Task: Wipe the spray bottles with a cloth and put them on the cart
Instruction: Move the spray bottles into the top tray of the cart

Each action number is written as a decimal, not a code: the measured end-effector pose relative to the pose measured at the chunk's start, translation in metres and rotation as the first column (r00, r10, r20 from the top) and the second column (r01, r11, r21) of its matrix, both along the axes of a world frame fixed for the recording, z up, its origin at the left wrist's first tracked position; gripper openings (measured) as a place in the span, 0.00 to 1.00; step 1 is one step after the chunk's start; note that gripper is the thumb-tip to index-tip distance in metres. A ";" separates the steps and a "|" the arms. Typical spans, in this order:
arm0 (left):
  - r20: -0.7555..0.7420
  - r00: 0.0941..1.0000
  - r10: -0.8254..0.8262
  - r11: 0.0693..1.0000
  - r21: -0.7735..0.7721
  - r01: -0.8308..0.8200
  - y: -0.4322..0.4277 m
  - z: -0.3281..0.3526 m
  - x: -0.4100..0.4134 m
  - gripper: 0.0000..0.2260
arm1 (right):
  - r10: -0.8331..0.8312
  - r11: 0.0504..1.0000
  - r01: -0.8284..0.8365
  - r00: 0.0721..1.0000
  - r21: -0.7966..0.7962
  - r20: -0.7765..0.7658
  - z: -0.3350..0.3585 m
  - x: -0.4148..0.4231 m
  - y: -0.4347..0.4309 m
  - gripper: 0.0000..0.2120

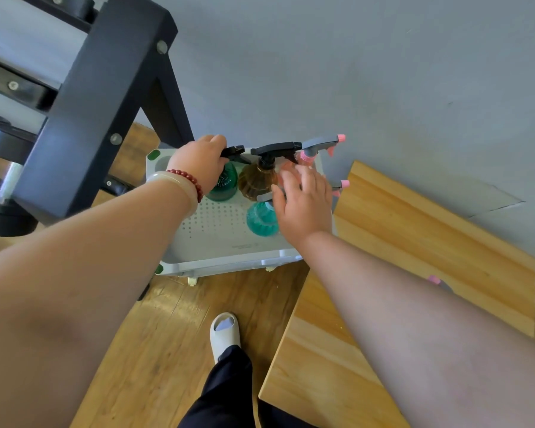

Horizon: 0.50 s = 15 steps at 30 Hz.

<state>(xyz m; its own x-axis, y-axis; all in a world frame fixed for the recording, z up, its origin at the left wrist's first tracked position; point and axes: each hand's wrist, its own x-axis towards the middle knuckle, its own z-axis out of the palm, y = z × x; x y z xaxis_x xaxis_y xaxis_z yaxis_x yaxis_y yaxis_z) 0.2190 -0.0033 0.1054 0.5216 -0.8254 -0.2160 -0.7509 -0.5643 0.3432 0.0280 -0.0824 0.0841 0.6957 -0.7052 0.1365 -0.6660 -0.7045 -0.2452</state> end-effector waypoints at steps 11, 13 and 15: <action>0.051 0.995 -0.091 0.993 0.074 0.087 -0.001 -0.002 0.003 0.12 | 0.013 1.000 -0.012 0.999 0.010 -0.050 0.001 -0.001 0.000 0.26; 0.046 0.996 -0.083 0.994 0.071 0.079 0.002 0.000 0.001 0.13 | 0.023 1.000 -0.022 0.997 0.014 -0.078 0.004 -0.001 0.001 0.27; 0.049 0.996 -0.070 0.996 0.054 0.067 0.006 0.002 -0.004 0.15 | 0.031 0.999 -0.029 0.995 0.022 -0.099 0.007 -0.003 0.001 0.24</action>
<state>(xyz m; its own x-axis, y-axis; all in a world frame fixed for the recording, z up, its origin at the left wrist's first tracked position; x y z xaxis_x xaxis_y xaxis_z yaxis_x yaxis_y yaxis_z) 0.2146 0.0025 0.1069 0.4757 -0.8477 -0.2348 -0.8038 -0.5274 0.2752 0.0252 -0.0815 0.0910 0.7260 -0.6858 0.0516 -0.6664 -0.7201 -0.1933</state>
